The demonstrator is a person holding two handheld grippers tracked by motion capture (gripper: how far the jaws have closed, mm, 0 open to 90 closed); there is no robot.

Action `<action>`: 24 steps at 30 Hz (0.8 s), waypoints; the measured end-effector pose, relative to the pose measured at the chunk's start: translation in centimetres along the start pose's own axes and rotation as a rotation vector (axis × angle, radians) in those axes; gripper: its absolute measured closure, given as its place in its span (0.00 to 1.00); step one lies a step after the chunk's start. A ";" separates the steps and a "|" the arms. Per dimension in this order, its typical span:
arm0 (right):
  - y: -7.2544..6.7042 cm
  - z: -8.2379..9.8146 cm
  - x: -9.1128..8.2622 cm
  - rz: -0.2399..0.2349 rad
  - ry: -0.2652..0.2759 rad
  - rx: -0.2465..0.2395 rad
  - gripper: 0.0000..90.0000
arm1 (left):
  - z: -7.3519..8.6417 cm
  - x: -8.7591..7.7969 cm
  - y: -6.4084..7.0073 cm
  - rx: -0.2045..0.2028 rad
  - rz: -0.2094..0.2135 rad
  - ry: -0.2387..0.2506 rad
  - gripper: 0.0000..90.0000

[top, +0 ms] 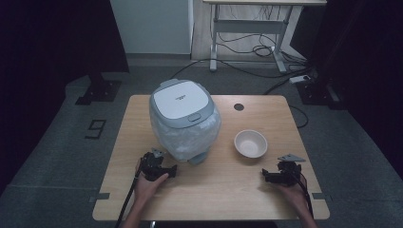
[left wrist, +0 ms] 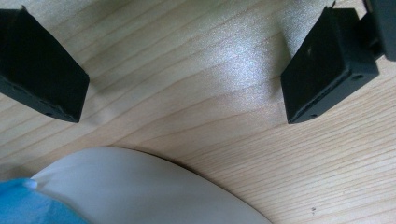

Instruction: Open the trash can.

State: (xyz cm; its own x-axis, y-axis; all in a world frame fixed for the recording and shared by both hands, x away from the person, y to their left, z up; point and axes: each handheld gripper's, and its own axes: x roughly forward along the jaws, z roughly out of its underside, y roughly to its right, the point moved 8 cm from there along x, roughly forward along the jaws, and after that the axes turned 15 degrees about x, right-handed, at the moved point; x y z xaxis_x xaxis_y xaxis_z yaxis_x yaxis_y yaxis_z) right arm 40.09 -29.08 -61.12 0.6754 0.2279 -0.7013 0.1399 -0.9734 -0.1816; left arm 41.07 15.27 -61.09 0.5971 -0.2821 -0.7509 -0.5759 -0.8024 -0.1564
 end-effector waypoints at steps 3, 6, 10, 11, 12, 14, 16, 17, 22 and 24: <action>0.0 0.0 -0.1 -0.001 -0.001 -0.002 0.00 | 0.1 -0.1 -0.1 0.001 0.001 -0.001 0.00; 0.0 0.2 -0.2 -0.003 0.000 -0.003 0.01 | 0.3 -0.2 -0.4 -0.007 -0.004 -0.004 0.00; 0.2 0.3 -0.5 -0.008 0.009 -0.001 0.04 | 0.5 -0.3 -0.5 -0.014 -0.011 -0.005 0.00; 0.3 0.3 -0.5 -0.007 0.011 -0.001 0.05 | 0.5 -0.3 -0.5 -0.015 -0.012 -0.006 0.00; 0.5 0.2 -0.5 -0.002 0.018 0.001 0.09 | 0.5 -0.3 -0.5 -0.016 -0.013 -0.006 0.00; 0.8 0.0 -0.6 0.008 0.030 0.018 0.12 | 0.6 -0.4 -0.5 -0.009 -0.004 -0.007 0.00; 1.0 0.0 -0.6 0.013 0.032 0.021 0.13 | 0.6 -0.5 -0.5 -0.005 -0.001 -0.011 0.00; 1.1 -0.1 -0.6 0.017 0.035 0.026 0.14 | 0.7 -0.5 -0.6 -0.004 0.002 -0.015 0.00; 1.3 -0.1 -0.7 0.021 0.036 0.033 0.14 | 1.2 -1.2 -1.3 -0.004 -0.029 -0.031 0.02; 1.3 0.0 -0.8 0.021 0.037 0.031 0.14 | 1.3 -1.6 -1.6 -0.003 -0.047 -0.017 0.07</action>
State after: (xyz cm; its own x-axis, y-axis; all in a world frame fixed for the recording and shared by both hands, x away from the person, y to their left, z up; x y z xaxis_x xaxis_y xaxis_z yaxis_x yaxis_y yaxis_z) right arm 39.74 -30.57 -60.79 0.7045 0.2055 -0.6793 0.1032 -0.9767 -0.1884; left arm 40.28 17.64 -60.42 0.6140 -0.2353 -0.7534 -0.5458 -0.8161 -0.1900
